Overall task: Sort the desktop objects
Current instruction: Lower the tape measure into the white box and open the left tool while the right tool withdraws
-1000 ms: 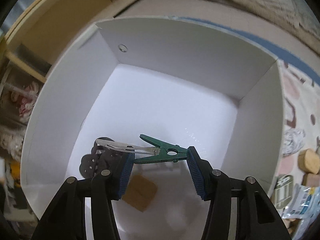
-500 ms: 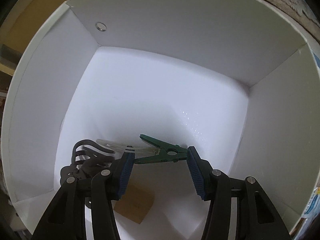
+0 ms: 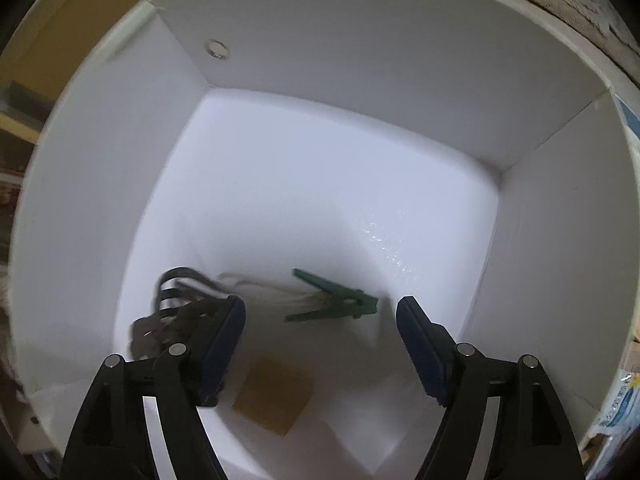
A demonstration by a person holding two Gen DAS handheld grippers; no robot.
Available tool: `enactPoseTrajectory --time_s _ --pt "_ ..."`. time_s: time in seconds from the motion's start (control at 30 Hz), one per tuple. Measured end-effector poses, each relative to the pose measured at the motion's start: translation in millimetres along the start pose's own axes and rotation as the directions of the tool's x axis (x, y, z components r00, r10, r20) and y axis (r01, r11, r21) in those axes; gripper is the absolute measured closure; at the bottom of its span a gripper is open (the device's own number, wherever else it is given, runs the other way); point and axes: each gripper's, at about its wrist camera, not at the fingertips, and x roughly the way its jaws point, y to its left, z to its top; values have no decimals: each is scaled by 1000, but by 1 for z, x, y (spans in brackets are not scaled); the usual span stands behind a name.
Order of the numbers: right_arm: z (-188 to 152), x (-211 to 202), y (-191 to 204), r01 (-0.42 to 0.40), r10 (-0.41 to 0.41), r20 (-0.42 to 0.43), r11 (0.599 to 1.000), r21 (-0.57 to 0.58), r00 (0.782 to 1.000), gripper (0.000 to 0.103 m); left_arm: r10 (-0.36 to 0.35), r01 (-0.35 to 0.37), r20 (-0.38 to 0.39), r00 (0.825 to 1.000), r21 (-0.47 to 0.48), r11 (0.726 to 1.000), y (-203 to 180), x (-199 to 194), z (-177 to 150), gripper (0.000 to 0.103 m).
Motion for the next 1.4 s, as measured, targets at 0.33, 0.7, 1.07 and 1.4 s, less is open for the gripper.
enactPoseTrajectory --time_s 0.33,0.7,1.07,1.4 --pt "-60 -105 15 -80 121 201 977 -200 972 25 -10 11 -25 1000 15 1000 -18 4 -1 50" --pt "-94 -164 -28 4 130 416 952 -306 900 25 -28 39 -122 992 86 996 -51 27 -10 50" --pt "-157 -173 -79 -6 126 472 969 -247 872 25 -3 58 -289 957 182 982 -86 64 -38 50" --pt "-181 -167 -108 -1 90 482 983 -183 872 25 54 53 -380 923 265 963 -103 87 -57 50"
